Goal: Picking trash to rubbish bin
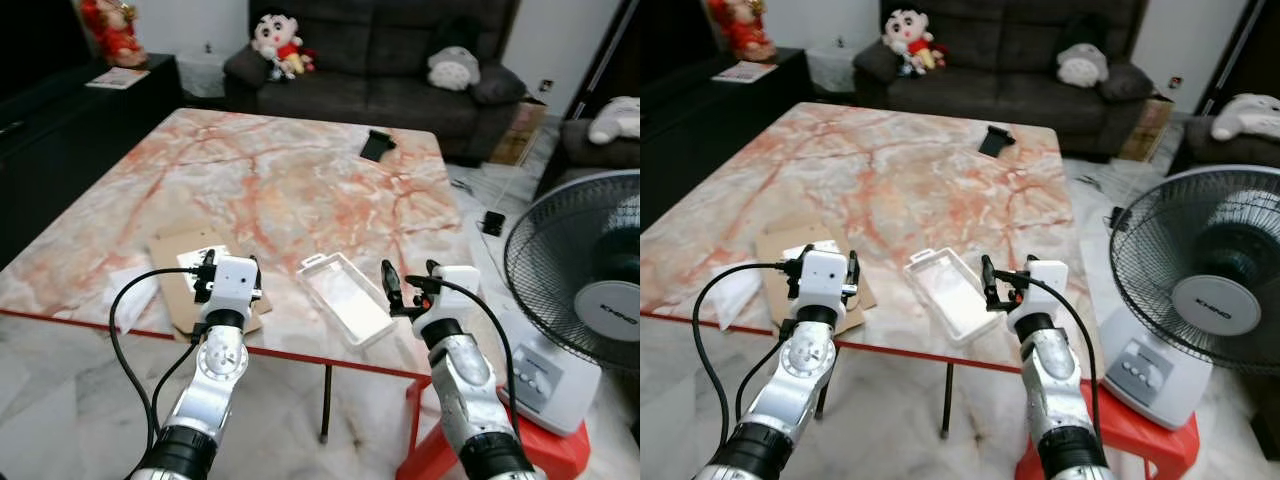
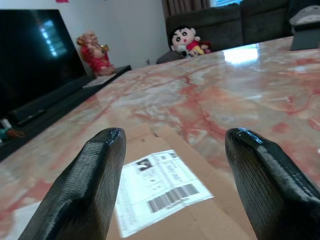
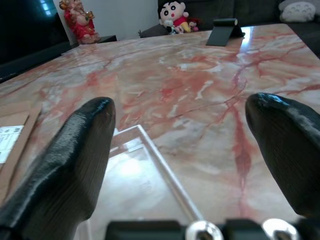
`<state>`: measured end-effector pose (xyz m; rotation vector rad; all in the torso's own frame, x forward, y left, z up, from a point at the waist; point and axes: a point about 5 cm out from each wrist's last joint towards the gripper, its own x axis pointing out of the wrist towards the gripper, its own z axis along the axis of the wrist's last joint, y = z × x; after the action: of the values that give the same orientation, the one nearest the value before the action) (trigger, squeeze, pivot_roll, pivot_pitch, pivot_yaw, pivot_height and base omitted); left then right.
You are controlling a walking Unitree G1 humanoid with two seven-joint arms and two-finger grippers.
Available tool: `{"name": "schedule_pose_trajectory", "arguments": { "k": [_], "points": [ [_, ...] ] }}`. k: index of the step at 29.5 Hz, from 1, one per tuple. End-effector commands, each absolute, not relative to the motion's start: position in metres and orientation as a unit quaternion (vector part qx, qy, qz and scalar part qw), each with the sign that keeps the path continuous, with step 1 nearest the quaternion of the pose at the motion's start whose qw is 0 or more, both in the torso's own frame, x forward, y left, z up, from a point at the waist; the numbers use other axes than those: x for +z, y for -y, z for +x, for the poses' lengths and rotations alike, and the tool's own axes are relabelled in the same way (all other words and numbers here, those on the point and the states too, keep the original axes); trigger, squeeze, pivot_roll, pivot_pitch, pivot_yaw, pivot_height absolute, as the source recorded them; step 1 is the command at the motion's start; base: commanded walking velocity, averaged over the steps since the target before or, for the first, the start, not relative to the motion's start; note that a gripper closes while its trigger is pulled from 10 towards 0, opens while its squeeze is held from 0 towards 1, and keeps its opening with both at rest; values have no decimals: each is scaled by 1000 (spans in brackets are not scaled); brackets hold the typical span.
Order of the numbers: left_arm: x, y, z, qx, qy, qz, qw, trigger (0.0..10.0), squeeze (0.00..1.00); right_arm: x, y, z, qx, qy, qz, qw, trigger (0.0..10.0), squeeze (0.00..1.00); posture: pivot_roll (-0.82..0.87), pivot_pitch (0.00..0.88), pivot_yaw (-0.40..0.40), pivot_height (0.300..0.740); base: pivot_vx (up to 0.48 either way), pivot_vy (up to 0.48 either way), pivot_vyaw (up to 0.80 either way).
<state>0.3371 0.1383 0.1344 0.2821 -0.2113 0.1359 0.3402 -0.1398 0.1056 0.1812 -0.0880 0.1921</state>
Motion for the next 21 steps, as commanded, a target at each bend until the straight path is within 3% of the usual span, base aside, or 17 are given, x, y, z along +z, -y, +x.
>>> {"name": "schedule_pose_trajectory", "arguments": {
  "k": [1, 21],
  "points": [
    [133, -133, 338, 63, 100, 139, 983, 10000, 0, 107, 145, 342, 89, 45, 93, 991, 10000, 0, -80, 33, -69, 740, 0, 0, 0],
    [135, -129, 340, 59, 100, 139, 983, 10000, 0, 106, 142, 341, 98, 42, 79, 991, 10000, 0, -84, 29, -68, 740, 0, 0, 28]
  ]
}}
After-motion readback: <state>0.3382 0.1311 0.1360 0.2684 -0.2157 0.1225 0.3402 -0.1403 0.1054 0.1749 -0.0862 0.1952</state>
